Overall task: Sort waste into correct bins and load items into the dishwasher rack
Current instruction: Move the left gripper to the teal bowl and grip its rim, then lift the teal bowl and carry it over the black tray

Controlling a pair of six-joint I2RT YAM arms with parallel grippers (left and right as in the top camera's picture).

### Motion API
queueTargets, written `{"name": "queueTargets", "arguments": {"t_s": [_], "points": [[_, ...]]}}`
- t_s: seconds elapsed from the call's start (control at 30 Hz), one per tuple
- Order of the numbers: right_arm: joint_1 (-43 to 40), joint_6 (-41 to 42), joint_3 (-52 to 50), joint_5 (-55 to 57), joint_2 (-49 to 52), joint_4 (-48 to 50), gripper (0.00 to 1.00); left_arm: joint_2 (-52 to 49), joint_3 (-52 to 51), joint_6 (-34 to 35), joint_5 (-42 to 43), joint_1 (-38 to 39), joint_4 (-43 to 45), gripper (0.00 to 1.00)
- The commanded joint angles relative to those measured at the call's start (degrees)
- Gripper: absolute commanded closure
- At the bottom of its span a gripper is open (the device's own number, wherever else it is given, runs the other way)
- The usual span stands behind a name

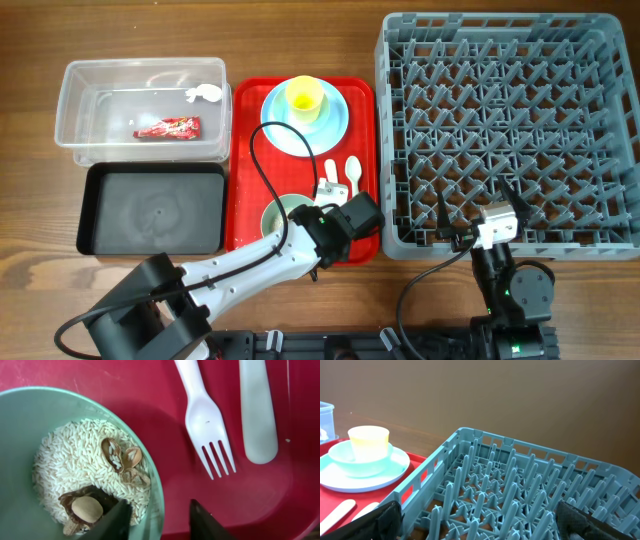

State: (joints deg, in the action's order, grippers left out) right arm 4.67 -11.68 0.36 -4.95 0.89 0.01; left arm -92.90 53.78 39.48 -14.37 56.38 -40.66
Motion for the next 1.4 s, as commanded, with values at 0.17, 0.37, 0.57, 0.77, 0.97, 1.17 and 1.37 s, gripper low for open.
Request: {"name": "queueTargets", "arguments": {"t_s": [0.17, 0.37, 0.57, 0.77, 0.97, 1.17, 1.37], "points": [[-0.28, -0.31, -0.07, -0.70, -0.33, 0.28, 0.00, -0.66, -0.52, -0.04, -1.79, 0.09, 0.20, 0.78], [-0.28, -0.31, -0.07, -0.72, -0.33, 0.31, 0.00, -0.66, -0.52, -0.07, -1.79, 0.09, 0.17, 0.88], [-0.28, -0.31, -0.07, -0.72, -0.33, 0.31, 0.00, -0.52, -0.48, -0.09, -1.84, 0.07, 1.53, 0.96], [-0.28, -0.31, -0.07, -0.72, -0.33, 0.31, 0.00, -0.42, -0.46, -0.09, -1.81, -1.11, 0.85, 0.96], [-0.28, -0.31, -0.07, -0.72, -0.33, 0.28, 0.00, 1.62, 0.04, -0.09, -1.44, -6.14, 0.42, 0.96], [-0.28, -0.31, -0.07, -0.70, -0.33, 0.28, 0.00, 8.28, 1.46, -0.52, -0.92, -10.05, -0.94, 0.96], [-0.28, -0.28, -0.07, -0.72, -0.33, 0.31, 0.00, 13.97, 1.49, -5.40, -0.90, -13.68, -2.36, 0.96]]}}
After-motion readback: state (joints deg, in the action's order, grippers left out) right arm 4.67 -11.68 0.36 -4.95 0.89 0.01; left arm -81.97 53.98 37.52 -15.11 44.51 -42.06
